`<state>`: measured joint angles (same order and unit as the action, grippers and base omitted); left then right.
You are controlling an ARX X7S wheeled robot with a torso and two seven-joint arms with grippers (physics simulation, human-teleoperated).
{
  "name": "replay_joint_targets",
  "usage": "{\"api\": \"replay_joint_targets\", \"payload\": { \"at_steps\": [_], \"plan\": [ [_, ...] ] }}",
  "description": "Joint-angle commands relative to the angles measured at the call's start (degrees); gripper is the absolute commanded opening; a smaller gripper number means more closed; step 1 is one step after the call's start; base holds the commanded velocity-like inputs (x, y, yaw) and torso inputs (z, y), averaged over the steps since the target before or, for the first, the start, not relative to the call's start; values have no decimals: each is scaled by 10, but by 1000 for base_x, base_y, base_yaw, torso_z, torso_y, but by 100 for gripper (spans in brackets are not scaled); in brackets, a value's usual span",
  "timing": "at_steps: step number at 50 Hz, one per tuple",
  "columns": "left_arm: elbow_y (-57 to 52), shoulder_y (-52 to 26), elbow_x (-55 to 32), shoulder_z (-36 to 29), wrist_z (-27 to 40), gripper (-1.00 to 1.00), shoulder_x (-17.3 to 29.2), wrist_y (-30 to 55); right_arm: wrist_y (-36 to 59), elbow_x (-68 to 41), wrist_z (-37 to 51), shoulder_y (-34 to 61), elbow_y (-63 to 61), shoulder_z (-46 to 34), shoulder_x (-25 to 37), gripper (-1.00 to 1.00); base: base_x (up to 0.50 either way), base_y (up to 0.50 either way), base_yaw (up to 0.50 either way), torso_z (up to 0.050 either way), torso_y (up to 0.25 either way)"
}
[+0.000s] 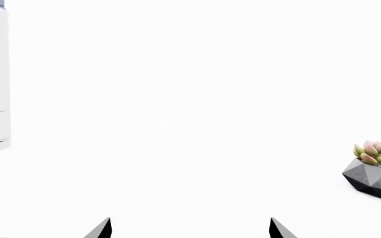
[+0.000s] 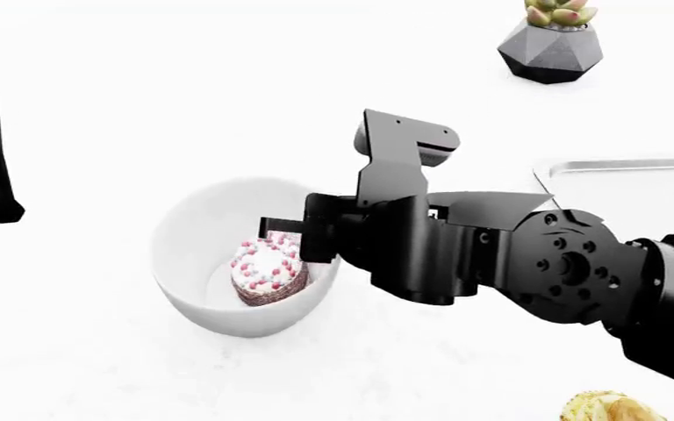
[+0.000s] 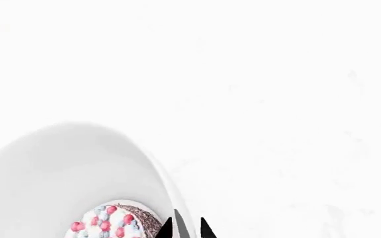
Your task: Pick up the bowl with cake and place it on the tray. Pick up the cupcake and place it on the tray.
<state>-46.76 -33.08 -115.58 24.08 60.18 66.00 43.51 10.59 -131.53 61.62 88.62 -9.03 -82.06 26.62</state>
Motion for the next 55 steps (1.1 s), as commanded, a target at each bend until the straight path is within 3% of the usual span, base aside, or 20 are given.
{"api": "replay_joint_targets", "payload": {
  "at_steps": [1,28,55],
  "plan": [
    [1,0,-2,2,0,100,0,0,-4,-1,9,-1,-8,2,5,-100,0,0,0,0,0],
    [4,-3,-1,0,0,100,1,0,-36,-13,51,49,-74,59,32,-100,0,0,0,0,1],
    [6,-2,2,1,0,100,-1,2,-38,-64,134,147,-147,129,116,-100,0,0,0,0,1]
  ]
}}
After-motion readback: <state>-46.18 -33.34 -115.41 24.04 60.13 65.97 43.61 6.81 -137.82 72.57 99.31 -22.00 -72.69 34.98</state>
